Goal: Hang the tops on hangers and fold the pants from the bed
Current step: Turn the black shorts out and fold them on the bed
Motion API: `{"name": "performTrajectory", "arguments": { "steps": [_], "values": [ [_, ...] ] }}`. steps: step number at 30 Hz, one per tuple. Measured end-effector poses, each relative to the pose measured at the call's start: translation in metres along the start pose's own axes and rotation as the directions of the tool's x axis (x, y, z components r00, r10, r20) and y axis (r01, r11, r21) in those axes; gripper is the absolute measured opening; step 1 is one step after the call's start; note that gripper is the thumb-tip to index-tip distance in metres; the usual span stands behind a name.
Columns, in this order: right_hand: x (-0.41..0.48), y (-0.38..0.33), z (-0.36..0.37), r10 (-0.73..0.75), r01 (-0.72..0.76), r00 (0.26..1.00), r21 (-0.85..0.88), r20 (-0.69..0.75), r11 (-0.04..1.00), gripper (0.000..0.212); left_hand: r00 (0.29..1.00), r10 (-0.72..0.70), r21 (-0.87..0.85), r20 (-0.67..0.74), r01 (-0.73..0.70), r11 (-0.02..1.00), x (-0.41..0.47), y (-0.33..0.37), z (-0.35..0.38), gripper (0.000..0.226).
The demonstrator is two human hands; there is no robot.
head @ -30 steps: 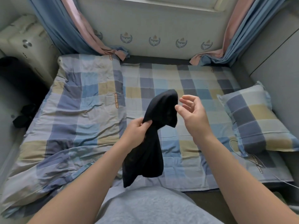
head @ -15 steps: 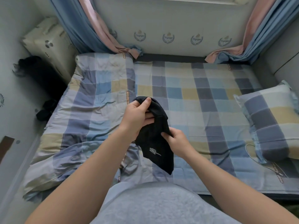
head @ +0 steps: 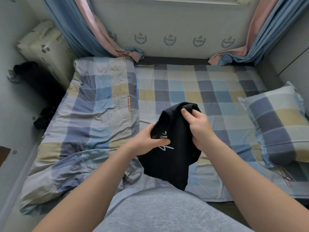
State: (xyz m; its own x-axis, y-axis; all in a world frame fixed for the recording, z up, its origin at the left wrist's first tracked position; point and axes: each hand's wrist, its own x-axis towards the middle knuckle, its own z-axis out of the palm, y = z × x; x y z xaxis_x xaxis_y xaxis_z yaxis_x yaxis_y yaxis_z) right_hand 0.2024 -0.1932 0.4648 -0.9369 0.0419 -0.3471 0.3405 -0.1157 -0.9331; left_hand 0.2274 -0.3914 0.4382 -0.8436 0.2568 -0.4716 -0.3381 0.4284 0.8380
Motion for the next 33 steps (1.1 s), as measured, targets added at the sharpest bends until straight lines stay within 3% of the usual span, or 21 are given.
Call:
{"name": "performTrajectory", "arguments": {
  "steps": [3,7,11,14,17,20,22,24,27,29,33],
  "values": [
    [0.002,0.001,-0.001,0.005,-0.005,1.000,0.040,0.005,0.999,0.020,0.994,0.040,-0.008,-0.102,-0.041,0.999,0.004,0.000,-0.001,0.016],
    [0.002,0.012,-0.009,0.038,-0.037,0.999,-0.015,0.034,0.999,0.014,0.964,-0.039,-0.260,-0.265,-0.033,0.965,0.002,0.005,-0.007,0.011],
    [-0.014,0.033,-0.017,0.124,-0.042,0.946,-0.269,0.298,0.962,0.082,0.925,-0.204,-0.542,-0.322,-0.004,0.840,0.002,0.013,-0.016,0.013],
    [-0.027,0.051,-0.012,0.128,0.053,0.861,-0.337,0.492,0.940,0.105,0.892,-0.321,-0.656,-0.317,0.038,0.753,0.004,0.018,-0.017,0.022],
    [-0.034,0.060,-0.003,0.149,0.220,0.812,-0.533,0.564,0.817,0.122,0.859,-0.436,-0.764,-0.268,0.086,0.639,0.003,0.022,-0.017,0.034],
    [-0.036,0.066,0.002,-0.007,0.398,0.824,-0.569,0.566,0.719,0.113,0.860,-0.477,-0.844,-0.182,0.113,0.524,-0.001,0.027,-0.021,0.032],
    [-0.033,0.067,0.002,-0.159,0.447,0.855,-0.547,0.493,0.708,0.091,0.872,-0.464,-0.862,-0.155,0.110,0.495,-0.003,0.029,-0.024,0.032],
    [-0.029,0.060,0.001,-0.209,0.416,0.887,-0.519,0.411,0.747,0.071,0.884,-0.445,-0.874,-0.145,0.096,0.476,-0.006,0.030,-0.028,0.031],
    [-0.023,0.043,0.000,-0.189,0.300,0.939,-0.413,0.287,0.860,0.062,0.919,-0.373,-0.879,-0.128,0.069,0.472,-0.010,0.026,-0.032,0.033],
    [-0.018,0.029,0.001,-0.167,0.218,0.967,-0.285,0.194,0.933,0.055,0.954,-0.285,-0.846,-0.090,0.078,0.528,-0.011,0.019,-0.031,0.040],
    [-0.010,0.007,0.003,-0.103,0.120,0.990,-0.195,0.095,0.973,0.041,0.975,-0.198,-0.572,-0.101,0.106,0.813,-0.011,0.007,-0.016,0.051]
  ]
}}
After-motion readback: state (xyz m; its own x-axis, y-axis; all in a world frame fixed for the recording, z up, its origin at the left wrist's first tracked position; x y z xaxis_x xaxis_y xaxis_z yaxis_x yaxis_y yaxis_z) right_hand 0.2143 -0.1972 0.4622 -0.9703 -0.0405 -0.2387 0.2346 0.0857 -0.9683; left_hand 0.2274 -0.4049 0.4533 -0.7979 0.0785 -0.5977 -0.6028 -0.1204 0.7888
